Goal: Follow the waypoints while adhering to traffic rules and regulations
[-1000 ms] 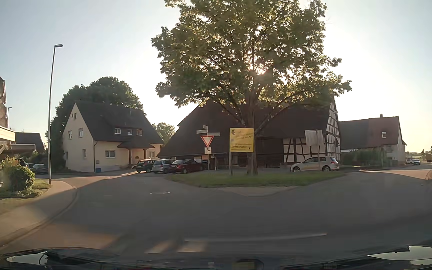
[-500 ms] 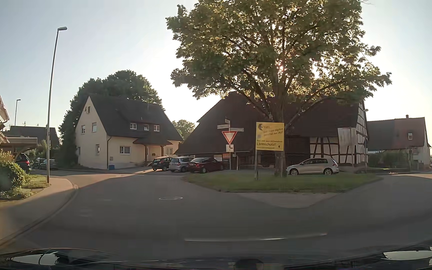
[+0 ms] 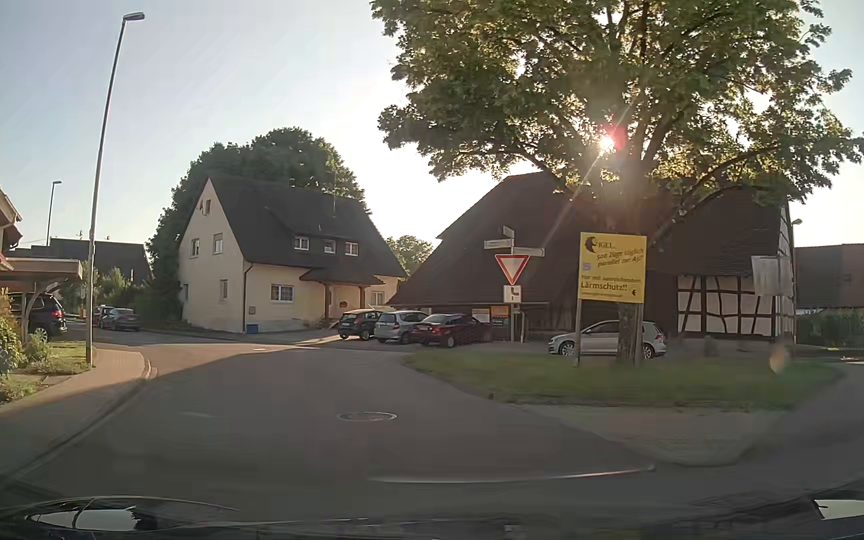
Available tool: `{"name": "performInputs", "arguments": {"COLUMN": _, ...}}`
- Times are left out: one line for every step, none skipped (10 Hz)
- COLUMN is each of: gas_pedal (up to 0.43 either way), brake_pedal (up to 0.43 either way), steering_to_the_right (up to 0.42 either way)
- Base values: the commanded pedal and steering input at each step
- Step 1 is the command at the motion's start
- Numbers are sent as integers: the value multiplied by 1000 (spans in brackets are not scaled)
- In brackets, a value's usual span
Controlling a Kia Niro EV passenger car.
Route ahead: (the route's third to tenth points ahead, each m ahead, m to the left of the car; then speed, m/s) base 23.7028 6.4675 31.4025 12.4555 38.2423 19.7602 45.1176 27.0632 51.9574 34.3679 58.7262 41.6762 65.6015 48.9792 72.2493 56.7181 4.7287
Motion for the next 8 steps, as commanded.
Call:
{"name": "performInputs", "arguments": {"gas_pedal": 67, "brake_pedal": 0, "steering_to_the_right": -114}}
{"name": "performInputs", "arguments": {"gas_pedal": 59, "brake_pedal": 0, "steering_to_the_right": -112}}
{"name": "performInputs", "arguments": {"gas_pedal": 59, "brake_pedal": 0, "steering_to_the_right": -112}}
{"name": "performInputs", "arguments": {"gas_pedal": 59, "brake_pedal": 0, "steering_to_the_right": -112}}
{"name": "performInputs", "arguments": {"gas_pedal": 59, "brake_pedal": 0, "steering_to_the_right": -112}}
{"name": "performInputs", "arguments": {"gas_pedal": 59, "brake_pedal": 0, "steering_to_the_right": -112}}
{"name": "performInputs", "arguments": {"gas_pedal": 39, "brake_pedal": 0, "steering_to_the_right": -112}}
{"name": "performInputs", "arguments": {"gas_pedal": 39, "brake_pedal": 0, "steering_to_the_right": -112}}
